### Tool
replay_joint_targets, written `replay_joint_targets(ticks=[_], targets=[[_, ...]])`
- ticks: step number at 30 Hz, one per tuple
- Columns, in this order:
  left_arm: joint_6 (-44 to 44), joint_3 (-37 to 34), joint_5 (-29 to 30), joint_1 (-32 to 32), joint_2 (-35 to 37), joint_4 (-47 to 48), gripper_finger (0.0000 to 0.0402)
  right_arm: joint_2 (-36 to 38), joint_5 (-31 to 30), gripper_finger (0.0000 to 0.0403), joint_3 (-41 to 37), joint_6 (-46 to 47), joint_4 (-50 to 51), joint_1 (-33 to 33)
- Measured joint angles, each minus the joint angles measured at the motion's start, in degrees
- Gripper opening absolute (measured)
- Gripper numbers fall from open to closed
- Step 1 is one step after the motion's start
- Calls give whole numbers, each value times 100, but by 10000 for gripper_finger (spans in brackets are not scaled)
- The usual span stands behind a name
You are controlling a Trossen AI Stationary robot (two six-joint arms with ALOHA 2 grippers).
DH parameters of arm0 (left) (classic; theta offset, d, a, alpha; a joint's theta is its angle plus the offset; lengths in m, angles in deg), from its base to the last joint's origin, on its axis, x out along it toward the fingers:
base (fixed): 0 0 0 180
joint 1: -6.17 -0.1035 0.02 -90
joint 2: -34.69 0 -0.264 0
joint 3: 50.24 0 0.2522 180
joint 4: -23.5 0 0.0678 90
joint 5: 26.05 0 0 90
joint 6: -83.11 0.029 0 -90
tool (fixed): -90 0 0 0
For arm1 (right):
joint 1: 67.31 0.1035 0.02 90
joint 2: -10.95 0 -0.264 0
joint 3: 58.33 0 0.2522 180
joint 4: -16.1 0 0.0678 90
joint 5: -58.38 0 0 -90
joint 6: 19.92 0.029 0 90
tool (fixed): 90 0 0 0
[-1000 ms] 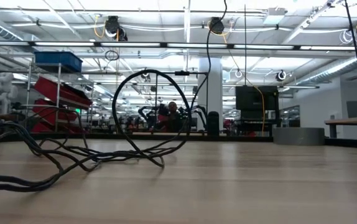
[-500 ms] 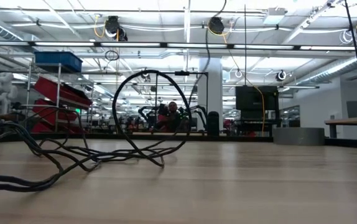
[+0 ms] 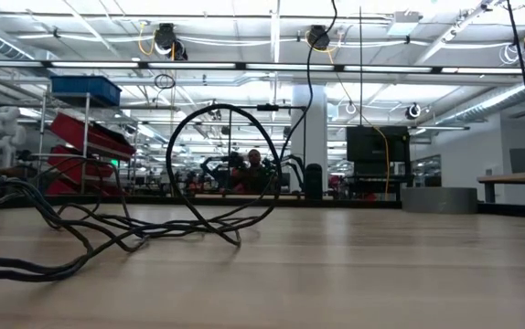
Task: Coil cords
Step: Uncoil the black wire from the spool
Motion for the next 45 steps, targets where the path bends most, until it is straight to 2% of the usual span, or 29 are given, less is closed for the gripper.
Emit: replay_joint_targets(ticks=[6,26,40,45], targets=[[237,0,193,48,0,-2,112,0,2,0,-1,0,5,2],[-246,0,114,-331,0,19,109,-2,138,0,-1,63,19,2],[118,2,328,-74,2,-2,54,-2,109,0,-1,107,127,2],[463,2,409,-74,2,1,11,-2,107,0,-1,109,126,2]])
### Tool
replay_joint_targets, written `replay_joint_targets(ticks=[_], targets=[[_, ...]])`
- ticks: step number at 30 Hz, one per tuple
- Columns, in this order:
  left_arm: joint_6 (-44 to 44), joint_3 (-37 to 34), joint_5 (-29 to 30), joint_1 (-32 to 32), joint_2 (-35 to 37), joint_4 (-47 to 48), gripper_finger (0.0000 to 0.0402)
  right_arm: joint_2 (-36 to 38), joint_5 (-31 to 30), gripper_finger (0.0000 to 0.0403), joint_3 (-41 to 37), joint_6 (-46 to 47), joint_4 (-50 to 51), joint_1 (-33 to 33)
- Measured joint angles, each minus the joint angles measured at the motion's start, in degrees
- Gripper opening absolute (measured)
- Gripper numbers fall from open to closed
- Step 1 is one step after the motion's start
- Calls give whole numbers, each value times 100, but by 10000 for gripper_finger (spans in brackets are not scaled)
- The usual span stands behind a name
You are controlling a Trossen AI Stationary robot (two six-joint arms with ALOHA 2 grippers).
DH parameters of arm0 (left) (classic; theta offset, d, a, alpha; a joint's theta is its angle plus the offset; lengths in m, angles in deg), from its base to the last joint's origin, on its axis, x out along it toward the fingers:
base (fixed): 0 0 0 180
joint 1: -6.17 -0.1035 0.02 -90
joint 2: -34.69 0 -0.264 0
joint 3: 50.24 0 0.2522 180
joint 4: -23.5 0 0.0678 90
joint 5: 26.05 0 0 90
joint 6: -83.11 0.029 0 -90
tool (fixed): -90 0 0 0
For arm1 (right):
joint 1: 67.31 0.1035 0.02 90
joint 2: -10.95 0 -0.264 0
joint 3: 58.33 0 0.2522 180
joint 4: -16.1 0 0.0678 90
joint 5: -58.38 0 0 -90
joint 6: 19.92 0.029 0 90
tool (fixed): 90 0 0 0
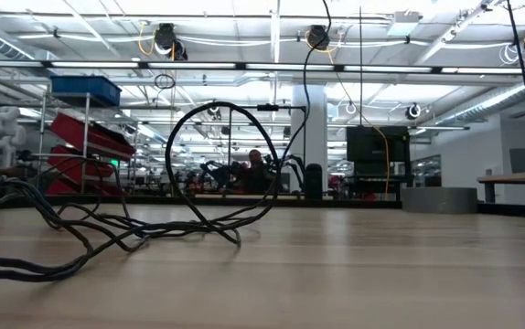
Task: Coil cords
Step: Uncoil the black wire from the spool
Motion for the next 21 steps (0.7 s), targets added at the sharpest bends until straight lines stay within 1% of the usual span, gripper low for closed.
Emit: replay_joint_targets(ticks=[6,8,11,16,18,21], targets=[[133,0,26,0,7,-1,4,-13,0,0,1,33,1,0],[302,0,109,0,7,-2,3,-40,10,0,2,92,20,2],[617,0,388,0,45,35,3,-134,13,0,2,202,160,80],[636,2,462,76,304,66,2,-374,28,0,2,343,275,278],[591,4,537,157,456,312,2,-458,26,0,2,343,254,371],[323,4,821,253,696,912,1,-559,7,0,2,451,225,523]])
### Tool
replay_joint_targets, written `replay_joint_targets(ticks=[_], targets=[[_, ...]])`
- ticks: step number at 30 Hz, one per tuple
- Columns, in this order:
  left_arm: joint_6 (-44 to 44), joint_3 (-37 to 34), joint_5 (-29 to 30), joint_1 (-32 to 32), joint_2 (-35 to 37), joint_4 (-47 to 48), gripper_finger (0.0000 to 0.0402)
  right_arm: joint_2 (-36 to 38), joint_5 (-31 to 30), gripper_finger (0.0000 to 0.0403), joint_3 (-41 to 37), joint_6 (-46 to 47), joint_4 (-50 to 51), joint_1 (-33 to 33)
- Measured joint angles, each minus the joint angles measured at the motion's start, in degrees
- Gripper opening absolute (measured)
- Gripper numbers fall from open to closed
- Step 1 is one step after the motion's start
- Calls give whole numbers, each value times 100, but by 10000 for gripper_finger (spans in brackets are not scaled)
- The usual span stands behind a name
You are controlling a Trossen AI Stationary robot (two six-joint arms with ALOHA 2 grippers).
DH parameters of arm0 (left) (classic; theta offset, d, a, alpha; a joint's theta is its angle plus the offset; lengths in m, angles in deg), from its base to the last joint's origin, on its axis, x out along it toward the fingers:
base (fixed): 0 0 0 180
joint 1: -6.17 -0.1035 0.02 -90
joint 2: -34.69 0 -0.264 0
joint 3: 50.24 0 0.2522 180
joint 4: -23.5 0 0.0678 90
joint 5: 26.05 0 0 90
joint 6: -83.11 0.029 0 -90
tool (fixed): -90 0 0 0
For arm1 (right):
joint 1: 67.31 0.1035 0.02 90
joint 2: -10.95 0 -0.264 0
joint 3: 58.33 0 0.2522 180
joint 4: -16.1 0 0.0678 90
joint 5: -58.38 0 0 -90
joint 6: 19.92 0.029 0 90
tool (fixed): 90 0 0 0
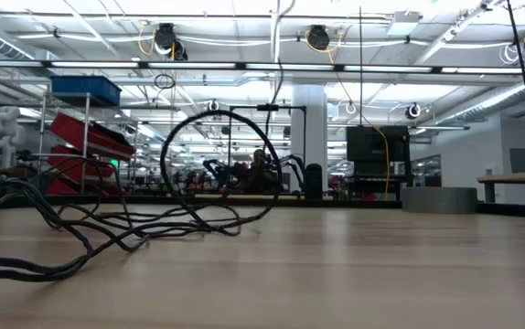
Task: Coil cords
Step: Uncoil the black wire from the spool
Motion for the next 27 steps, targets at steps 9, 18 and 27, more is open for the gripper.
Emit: replay_joint_targets(ticks=[9,18,27], targets=[[-610,2,479,229,682,1287,1,-267,-31,0,0,258,21,474],[-738,2,527,693,915,1485,1,-764,-307,0,0,731,384,901],[-647,6,391,1325,911,1335,1,-1424,-1289,0,0,871,452,869]])
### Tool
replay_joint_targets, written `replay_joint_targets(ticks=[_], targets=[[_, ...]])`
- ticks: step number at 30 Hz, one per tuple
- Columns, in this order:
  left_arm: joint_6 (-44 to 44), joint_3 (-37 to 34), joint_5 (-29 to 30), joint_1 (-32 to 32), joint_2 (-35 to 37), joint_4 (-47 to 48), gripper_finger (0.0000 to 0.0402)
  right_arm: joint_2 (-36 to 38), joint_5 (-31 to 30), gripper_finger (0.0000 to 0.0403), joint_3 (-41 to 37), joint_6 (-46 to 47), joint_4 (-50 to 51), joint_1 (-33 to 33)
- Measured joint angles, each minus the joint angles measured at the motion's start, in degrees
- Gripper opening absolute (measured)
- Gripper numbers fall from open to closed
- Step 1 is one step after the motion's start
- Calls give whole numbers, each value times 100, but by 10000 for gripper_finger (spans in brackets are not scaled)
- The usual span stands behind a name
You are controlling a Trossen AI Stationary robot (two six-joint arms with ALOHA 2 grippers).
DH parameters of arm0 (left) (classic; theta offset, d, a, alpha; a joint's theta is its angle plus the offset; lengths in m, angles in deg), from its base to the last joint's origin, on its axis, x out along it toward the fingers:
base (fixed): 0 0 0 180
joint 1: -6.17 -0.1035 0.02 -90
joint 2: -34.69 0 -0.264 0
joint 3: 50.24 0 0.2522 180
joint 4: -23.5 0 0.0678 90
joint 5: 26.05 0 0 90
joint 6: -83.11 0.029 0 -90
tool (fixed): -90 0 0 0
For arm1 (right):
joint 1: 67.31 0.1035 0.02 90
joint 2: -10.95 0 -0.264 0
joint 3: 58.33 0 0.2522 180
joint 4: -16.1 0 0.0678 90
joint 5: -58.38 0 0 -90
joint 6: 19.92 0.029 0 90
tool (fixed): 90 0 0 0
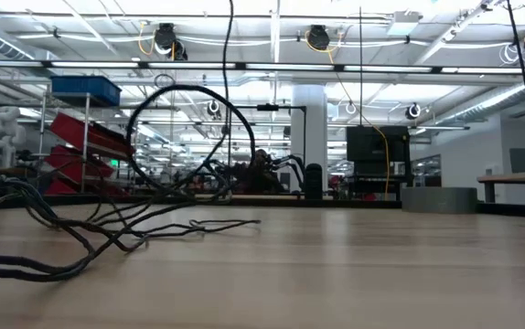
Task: Coil cords
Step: Uncoil the black wire from the spool
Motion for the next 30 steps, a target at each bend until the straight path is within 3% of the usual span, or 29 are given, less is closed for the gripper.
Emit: replay_joint_targets(ticks=[6,12,21,30], targets=[[55,108,-461,279,0,-81,1,-434,-1046,0,0,-223,-8,-331],[22,108,-1009,364,0,-148,1,-536,-1572,0,0,-658,-29,-801],[-386,108,-1568,342,-7,-12,1,-194,-1469,0,0,-1838,-950,-1525],[-922,108,-1734,120,-7,786,1,421,-463,0,0,-3407,-3016,-1976]])
